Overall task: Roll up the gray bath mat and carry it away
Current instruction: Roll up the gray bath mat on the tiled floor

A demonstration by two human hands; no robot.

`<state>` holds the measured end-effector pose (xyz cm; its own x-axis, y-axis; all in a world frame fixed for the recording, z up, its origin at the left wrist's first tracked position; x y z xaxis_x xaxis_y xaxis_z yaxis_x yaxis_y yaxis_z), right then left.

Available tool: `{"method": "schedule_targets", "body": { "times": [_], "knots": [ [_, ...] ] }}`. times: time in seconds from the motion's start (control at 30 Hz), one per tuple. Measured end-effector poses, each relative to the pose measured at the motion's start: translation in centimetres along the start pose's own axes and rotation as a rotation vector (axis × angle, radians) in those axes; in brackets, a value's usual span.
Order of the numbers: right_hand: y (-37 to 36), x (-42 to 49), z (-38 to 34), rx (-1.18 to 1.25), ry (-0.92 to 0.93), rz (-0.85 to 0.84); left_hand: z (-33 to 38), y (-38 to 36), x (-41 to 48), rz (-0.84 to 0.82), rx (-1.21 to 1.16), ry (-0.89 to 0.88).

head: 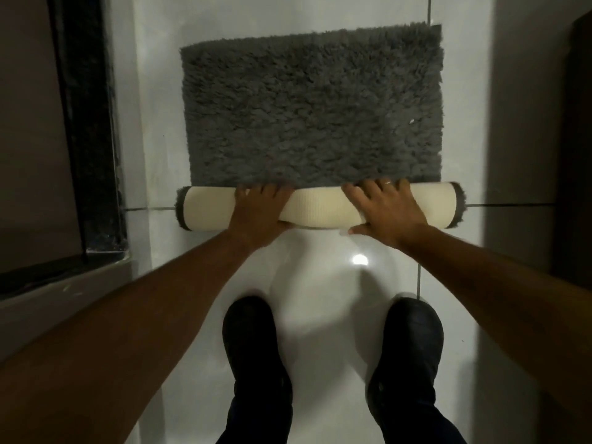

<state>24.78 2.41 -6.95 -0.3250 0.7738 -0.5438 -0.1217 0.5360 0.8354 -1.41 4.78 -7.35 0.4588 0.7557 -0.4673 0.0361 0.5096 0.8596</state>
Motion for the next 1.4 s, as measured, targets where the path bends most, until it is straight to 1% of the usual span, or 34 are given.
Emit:
{"method": "schedule_targets", "body": {
  "times": [0.13,0.17,0.2,0.23,0.3,0.33,0.37,0.4,0.43,0.47,0.53,0.57,0.6,0.67,0.73,0.77,0.8,0.83,0.87,0.9,1.0,1.07,1.13,1.2,1.3,1.33,1.37,1.4],
  "knots": [
    [-0.7,-1.9,-1.3,0.141,0.097,-0.219,-0.1,-0.9,-2.7,-0.279,-0.099,0.004],
    [-0.8,-2.0,-1.6,0.183,0.097,-0.272,-0.1,-1.0,-3.2,-0.31,-0.105,0.011],
    [-0.8,-1.8,-1.7,0.217,0.087,-0.319,0.0,-1.1,-3.9,-0.297,-0.088,0.019],
    [-0.5,-1.3,-1.7,0.243,0.075,-0.356,0.4,-1.2,-4.6,-0.225,-0.055,0.02],
    [0.3,0.0,-1.2,0.245,0.071,-0.362,1.4,-1.8,-6.2,0.036,0.003,-0.025],
    [0.7,0.6,-0.9,0.204,0.081,-0.334,2.0,-2.2,-6.9,0.144,0.031,-0.066],
    [0.9,0.9,-0.6,0.149,0.091,-0.291,2.3,-2.6,-7.2,0.173,0.054,-0.094],
    [1.0,0.9,-0.4,0.109,0.088,-0.232,2.4,-2.8,-7.1,0.124,0.078,-0.095],
    [0.9,0.5,-0.2,0.09,0.069,-0.151,2.3,-2.9,-6.6,0.042,0.099,-0.071],
    [0.7,-0.2,-0.1,0.098,0.037,-0.047,2.0,-2.8,-5.8,-0.03,0.125,-0.037],
    [0.3,-1.9,-0.3,0.166,-0.031,0.185,1.3,-2.3,-3.4,-0.085,0.178,0.021],
    [0.1,-2.4,-0.5,0.173,-0.051,0.249,0.9,-1.9,-2.0,-0.091,0.186,0.048],
    [-0.1,-2.4,-0.8,0.157,-0.064,0.244,0.5,-1.3,-0.7,-0.102,0.175,0.074],
    [-0.1,-1.5,-1.6,0.089,-0.095,0.098,-0.1,-0.1,1.5,-0.129,0.142,0.143],
    [0.2,0.5,-1.5,0.014,-0.159,0.005,-0.3,0.8,2.3,-0.079,0.127,0.188],
    [0.6,1.7,-1.1,-0.022,-0.18,-0.01,-0.4,1.0,2.2,-0.011,0.13,0.165],
    [1.1,2.8,-0.6,-0.056,-0.183,-0.021,-0.4,1.2,1.7,0.053,0.155,0.105],
    [1.6,3.7,0.0,-0.086,-0.17,-0.034,-0.6,1.1,1.2,0.083,0.188,0.041],
    [2.0,4.3,0.5,-0.1,-0.146,-0.041,-0.7,1.1,0.9,0.064,0.217,0.001],
    [2.2,4.5,0.8,-0.09,-0.116,-0.042,-0.8,1.1,0.8,0.025,0.233,-0.001],
    [1.9,3.9,0.6,0.048,-0.044,0.006,-0.4,1.4,1.7,-0.014,0.236,0.064],
    [1.7,3.2,0.2,0.132,-0.04,0.041,-0.1,1.6,1.7,-0.018,0.238,0.057],
    [1.6,2.4,0.0,0.208,-0.017,0.02,-0.3,1.6,1.0,-0.056,0.198,0.033],
    [1.2,1.4,-0.3,0.315,-0.004,-0.093,-0.3,1.4,-0.3,-0.148,0.149,0.015],
    [-0.2,-0.6,-1.2,0.449,-0.044,-0.347,0.4,0.7,-2.2,-0.346,0.101,-0.024],
    [-0.7,-1.2,-1.6,0.473,-0.052,-0.408,0.6,0.7,-2.6,-0.391,0.076,-0.022],
    [-0.9,-1.5,-1.8,0.494,-0.058,-0.443,0.7,0.7,-2.9,-0.399,0.051,-0.013],
    [-1.0,-1.4,-1.6,0.527,-0.069,-0.459,0.7,0.8,-3.3,-0.368,0.046,-0.01]
  ]
}}
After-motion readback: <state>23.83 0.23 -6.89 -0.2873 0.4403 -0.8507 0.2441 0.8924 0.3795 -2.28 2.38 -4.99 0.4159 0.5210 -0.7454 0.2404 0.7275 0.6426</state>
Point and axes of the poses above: each hand's wrist, its own x-axis towards the middle knuckle, its own y-axis out of the back of the hand, z = x × y, the point moved 1 cm from there along x, towards the middle knuckle, and after that the axes turned 3 degrees about -y, right-handed, at the moved point
